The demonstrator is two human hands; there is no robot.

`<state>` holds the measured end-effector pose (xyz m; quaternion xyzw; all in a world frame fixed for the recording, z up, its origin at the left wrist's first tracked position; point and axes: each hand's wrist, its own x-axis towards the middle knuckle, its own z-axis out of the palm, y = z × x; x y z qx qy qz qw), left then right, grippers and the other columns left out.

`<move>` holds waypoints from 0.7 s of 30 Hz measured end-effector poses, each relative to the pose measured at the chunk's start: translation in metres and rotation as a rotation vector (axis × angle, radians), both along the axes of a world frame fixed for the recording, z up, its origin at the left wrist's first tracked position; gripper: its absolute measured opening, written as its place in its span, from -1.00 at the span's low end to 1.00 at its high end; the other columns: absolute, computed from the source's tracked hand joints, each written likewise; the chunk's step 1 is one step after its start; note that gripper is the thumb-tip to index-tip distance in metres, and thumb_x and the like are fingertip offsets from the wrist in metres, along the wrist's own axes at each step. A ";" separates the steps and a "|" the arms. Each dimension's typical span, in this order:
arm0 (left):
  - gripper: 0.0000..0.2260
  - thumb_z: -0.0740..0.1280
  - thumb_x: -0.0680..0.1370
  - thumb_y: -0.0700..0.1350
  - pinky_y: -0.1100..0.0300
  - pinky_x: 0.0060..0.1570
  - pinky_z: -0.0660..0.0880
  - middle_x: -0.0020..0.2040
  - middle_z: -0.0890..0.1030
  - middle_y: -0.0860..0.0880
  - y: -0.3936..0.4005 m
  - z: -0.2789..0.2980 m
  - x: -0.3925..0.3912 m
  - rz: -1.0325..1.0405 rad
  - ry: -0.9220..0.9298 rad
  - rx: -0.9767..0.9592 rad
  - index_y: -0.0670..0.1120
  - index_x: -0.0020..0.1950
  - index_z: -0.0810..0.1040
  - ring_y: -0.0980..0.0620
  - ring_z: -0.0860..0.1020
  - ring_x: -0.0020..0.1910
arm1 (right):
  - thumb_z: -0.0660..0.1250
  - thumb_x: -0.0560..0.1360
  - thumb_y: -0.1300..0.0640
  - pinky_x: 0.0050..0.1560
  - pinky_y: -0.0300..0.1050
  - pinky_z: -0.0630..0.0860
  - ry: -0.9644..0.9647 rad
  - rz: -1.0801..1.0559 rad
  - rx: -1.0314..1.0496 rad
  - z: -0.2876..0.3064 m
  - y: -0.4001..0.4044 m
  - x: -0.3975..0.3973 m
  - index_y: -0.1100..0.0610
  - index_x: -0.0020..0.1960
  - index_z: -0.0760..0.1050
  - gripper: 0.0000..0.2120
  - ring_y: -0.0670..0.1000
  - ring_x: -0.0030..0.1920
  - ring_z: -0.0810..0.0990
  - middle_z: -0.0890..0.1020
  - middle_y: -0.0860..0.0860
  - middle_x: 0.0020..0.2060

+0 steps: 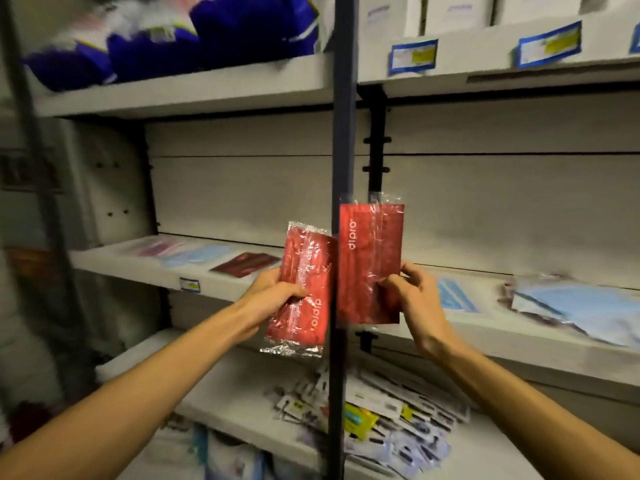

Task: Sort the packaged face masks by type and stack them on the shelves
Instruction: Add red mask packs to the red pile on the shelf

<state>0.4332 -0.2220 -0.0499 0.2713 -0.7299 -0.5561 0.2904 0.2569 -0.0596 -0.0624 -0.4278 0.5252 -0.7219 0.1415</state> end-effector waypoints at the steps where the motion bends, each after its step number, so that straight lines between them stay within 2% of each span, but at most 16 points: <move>1: -0.77 0.37 0.56 -0.27 0.19 -0.20 0.64 -0.06 0.76 -0.04 -0.007 -0.002 0.014 0.023 0.001 0.011 -0.08 0.19 0.58 -0.02 0.73 -0.07 | 0.32 0.54 0.29 -0.35 -0.39 0.51 0.014 0.023 0.020 -0.001 -0.011 0.013 0.18 0.10 0.59 -0.83 -0.21 -0.32 0.65 0.71 -0.13 -0.31; 5: -0.80 0.31 0.58 -0.30 0.16 -0.28 0.63 -0.11 0.76 -0.07 -0.042 -0.009 0.061 0.105 -0.002 0.092 -0.15 0.17 0.58 -0.03 0.73 -0.16 | 0.31 0.59 0.29 -0.33 -0.32 0.57 0.000 0.132 0.144 -0.008 -0.062 0.056 0.14 0.09 0.57 -0.87 -0.13 -0.27 0.71 0.73 -0.09 -0.26; 8: -0.74 0.23 0.53 -0.41 0.02 -0.09 0.67 0.01 0.71 -0.22 -0.074 -0.013 0.083 0.178 -0.003 0.093 -0.26 0.19 0.54 -0.11 0.70 -0.10 | 0.32 0.60 0.27 -0.23 -0.28 0.61 -0.021 0.183 0.201 -0.015 -0.102 0.077 0.13 0.12 0.55 -0.88 -0.10 -0.18 0.73 0.74 -0.04 -0.19; 9: -0.70 0.20 0.51 -0.44 0.02 -0.12 0.67 0.02 0.70 -0.25 -0.085 -0.014 0.087 0.188 -0.007 0.085 -0.26 0.19 0.53 -0.10 0.70 -0.10 | 0.32 0.61 0.27 -0.19 -0.27 0.61 -0.019 0.182 0.205 -0.017 -0.116 0.082 0.13 0.12 0.55 -0.87 -0.10 -0.15 0.73 0.73 -0.02 -0.15; 11: -0.66 0.18 0.48 -0.46 0.11 -0.24 0.63 -0.06 0.67 -0.19 -0.107 -0.016 0.094 0.196 -0.003 0.082 -0.21 0.19 0.50 -0.03 0.70 -0.19 | 0.31 0.61 0.27 -0.05 -0.20 0.63 0.000 0.175 0.194 -0.016 -0.143 0.087 0.09 0.11 0.55 -0.86 -0.06 -0.05 0.72 0.71 0.00 -0.06; 13: -0.62 0.22 0.47 -0.47 0.11 -0.24 0.60 -0.10 0.65 -0.13 -0.133 -0.018 0.097 0.232 0.017 0.074 -0.18 0.22 0.46 -0.02 0.68 -0.21 | 0.31 0.60 0.31 0.02 -0.17 0.63 0.017 0.156 0.159 -0.015 -0.172 0.090 0.05 0.08 0.54 -0.82 -0.04 -0.02 0.70 0.70 0.01 -0.02; 15: -0.52 0.25 0.47 -0.47 0.12 -0.28 0.60 -0.05 0.66 -0.13 -0.161 -0.017 0.095 0.281 0.051 0.080 -0.09 0.31 0.39 -0.02 0.67 -0.22 | 0.31 0.59 0.35 -0.07 -0.22 0.64 -0.017 0.122 0.124 -0.014 -0.201 0.089 0.10 0.10 0.51 -0.81 -0.09 -0.11 0.71 0.71 0.03 -0.06; 18: -0.31 0.30 0.50 -0.45 0.16 -0.34 0.62 -0.05 0.69 -0.11 -0.203 -0.014 0.083 0.280 0.055 0.045 -0.02 0.55 0.23 0.02 0.69 -0.30 | 0.31 0.56 0.41 -0.35 -0.26 0.58 -0.074 0.033 0.083 -0.014 -0.243 0.080 0.19 0.13 0.47 -0.79 -0.15 -0.36 0.66 0.71 -0.02 -0.28; 21: -0.32 0.29 0.51 -0.43 0.18 -0.35 0.63 -0.01 0.69 -0.12 -0.244 -0.008 0.066 0.250 0.004 0.003 -0.01 0.57 0.24 0.05 0.67 -0.32 | 0.32 0.56 0.38 -0.39 -0.23 0.57 -0.080 -0.044 0.096 -0.013 -0.281 0.067 0.07 0.04 0.47 -0.77 -0.13 -0.39 0.66 0.71 -0.07 -0.36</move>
